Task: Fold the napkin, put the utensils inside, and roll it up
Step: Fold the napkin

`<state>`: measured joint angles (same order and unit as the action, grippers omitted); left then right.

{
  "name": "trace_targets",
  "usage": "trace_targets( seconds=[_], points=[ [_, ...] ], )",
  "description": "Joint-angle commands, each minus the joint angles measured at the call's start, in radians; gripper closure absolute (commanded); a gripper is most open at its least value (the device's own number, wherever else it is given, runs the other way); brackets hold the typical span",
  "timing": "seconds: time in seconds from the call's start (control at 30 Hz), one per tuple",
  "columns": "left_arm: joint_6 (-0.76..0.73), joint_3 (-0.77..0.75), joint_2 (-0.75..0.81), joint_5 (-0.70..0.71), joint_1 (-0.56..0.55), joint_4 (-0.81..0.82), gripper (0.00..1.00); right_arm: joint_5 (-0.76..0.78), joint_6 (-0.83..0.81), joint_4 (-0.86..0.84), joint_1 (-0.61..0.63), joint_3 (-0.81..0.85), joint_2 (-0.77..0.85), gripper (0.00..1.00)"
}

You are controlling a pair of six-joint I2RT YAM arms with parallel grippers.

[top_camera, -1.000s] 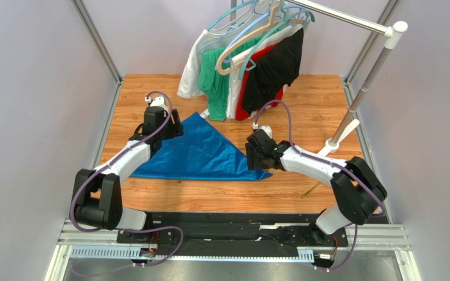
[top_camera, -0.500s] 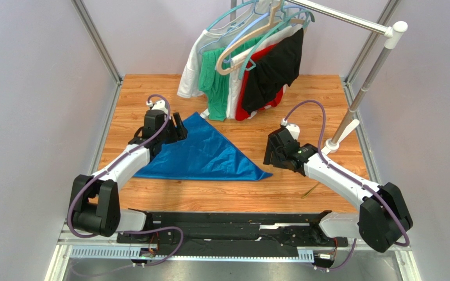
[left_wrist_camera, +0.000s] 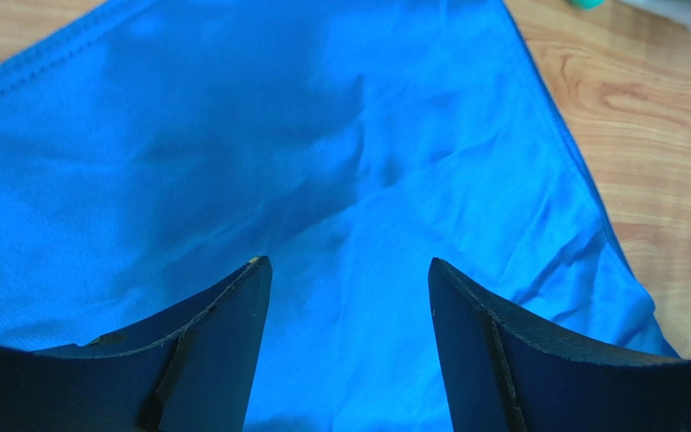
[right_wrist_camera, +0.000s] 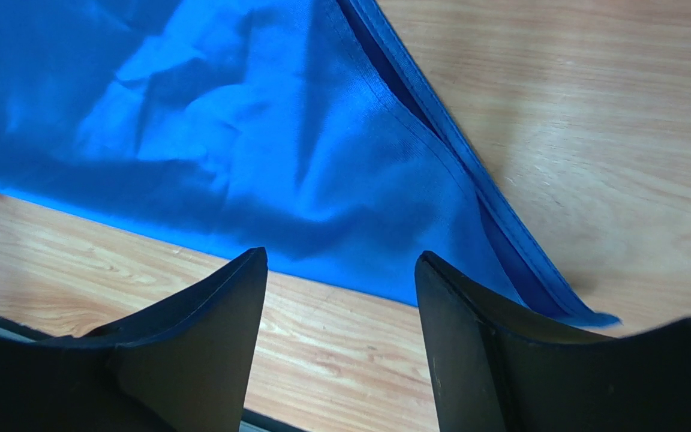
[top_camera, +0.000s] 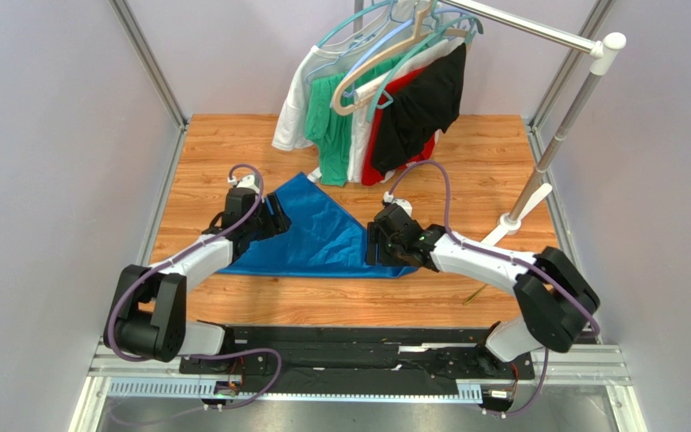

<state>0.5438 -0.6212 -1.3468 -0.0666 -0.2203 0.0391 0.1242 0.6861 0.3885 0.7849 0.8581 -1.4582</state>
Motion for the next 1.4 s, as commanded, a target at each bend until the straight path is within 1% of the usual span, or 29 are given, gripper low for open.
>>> trace_targets(
  seconds=[0.0,0.23,0.67,0.87,0.93,1.0,1.07,1.17,1.2,1.27,1.3,1.37],
  points=[
    [0.038,0.027,-0.011,0.001,-0.001,0.081,0.26,-0.034,0.026,-0.082,-0.003,0.035,-0.077,0.35],
    [0.048,0.080,-0.006,0.025,0.015,0.111,0.26,0.031,0.032,-0.028,-0.018,0.013,-0.083,0.35],
    [0.064,0.094,0.014,0.047,0.025,0.099,0.26,0.072,0.084,0.059,-0.053,-0.030,-0.061,0.34],
    [0.065,0.094,0.014,0.048,0.025,0.099,0.26,0.071,0.085,0.059,-0.056,-0.036,-0.051,0.34],
    [0.061,0.089,0.014,0.045,0.025,0.099,0.26,0.069,0.084,0.061,-0.056,-0.034,-0.028,0.33],
    [0.041,0.066,0.023,0.053,0.025,0.079,0.26,0.104,0.090,0.104,-0.056,-0.022,0.013,0.32],
    [0.028,0.042,0.038,0.060,0.025,0.062,0.26,0.135,0.095,0.166,-0.065,-0.013,0.088,0.30],
    [0.001,-0.003,0.051,0.065,0.024,0.030,0.26,0.164,0.104,0.207,-0.117,-0.033,0.174,0.30],
    [-0.014,-0.014,0.054,0.065,0.022,0.019,0.26,0.169,0.119,0.223,-0.172,-0.048,0.192,0.30],
    [-0.036,-0.038,0.058,0.065,0.016,0.010,0.26,0.166,0.148,0.248,-0.237,-0.100,0.249,0.26],
    [-0.042,-0.046,0.060,0.065,0.015,-0.002,0.26,0.158,0.174,0.251,-0.303,-0.120,0.272,0.24],
    [-0.051,-0.060,0.063,0.062,0.009,-0.010,0.26,0.157,0.205,0.257,-0.367,-0.180,0.344,0.23]
  ],
)
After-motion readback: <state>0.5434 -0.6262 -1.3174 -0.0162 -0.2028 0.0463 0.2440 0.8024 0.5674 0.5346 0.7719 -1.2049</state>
